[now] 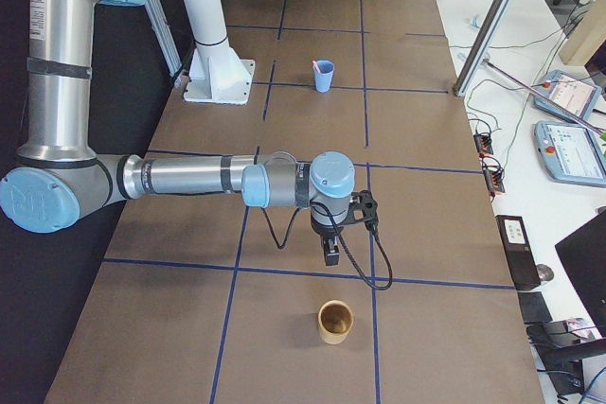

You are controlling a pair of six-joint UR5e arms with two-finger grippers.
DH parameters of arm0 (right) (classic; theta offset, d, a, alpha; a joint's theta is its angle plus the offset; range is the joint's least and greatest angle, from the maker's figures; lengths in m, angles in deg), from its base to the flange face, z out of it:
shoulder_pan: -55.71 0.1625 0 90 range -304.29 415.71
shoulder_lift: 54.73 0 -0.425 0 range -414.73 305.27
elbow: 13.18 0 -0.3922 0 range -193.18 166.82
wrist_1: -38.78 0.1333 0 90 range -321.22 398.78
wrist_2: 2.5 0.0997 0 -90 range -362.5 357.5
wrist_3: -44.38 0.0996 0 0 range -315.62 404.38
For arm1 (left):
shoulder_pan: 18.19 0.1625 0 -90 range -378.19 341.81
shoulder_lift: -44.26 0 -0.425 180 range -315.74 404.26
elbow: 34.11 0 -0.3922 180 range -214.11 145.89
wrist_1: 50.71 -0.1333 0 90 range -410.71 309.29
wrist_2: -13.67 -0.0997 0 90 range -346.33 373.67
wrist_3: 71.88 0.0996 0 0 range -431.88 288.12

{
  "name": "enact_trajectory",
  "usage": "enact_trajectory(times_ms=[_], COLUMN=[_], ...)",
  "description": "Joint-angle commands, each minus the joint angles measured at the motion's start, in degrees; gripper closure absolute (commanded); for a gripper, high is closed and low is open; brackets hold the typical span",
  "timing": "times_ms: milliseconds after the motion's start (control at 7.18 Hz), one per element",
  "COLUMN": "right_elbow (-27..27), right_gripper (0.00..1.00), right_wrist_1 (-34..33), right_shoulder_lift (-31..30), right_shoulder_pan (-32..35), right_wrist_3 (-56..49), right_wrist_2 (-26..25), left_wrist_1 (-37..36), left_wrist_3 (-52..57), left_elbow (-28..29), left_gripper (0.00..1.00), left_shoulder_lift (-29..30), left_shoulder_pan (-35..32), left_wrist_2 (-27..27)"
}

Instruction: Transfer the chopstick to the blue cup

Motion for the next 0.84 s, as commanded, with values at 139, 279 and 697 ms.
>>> enact_trajectory(times_ms=[139, 279, 697], right_elbow=[0.3, 0.1, 1.9], right_gripper=[0.0, 0.0, 0.0], right_wrist_1=[0.4, 0.3, -0.3], right_shoulder_lift=[-0.3, 1.1, 0.4], right_shoulder_pan=[-0.3, 0.0, 1.2], right_wrist_3=[0.7, 0.7, 1.8], right_wrist_2=[0.0, -0.2, 0.8], left_wrist_1=[6.5, 6.5, 6.5], left_wrist_3=[-0.1, -0.1, 0.1], left_elbow=[-0.4, 0.8, 1.0], left_gripper=[0.0, 0.0, 0.0], left_shoulder_lift=[0.1, 0.0, -3.1], left_shoulder_pan=[0.0, 0.1, 0.1], left_wrist_2=[-0.4, -0.6, -0.5])
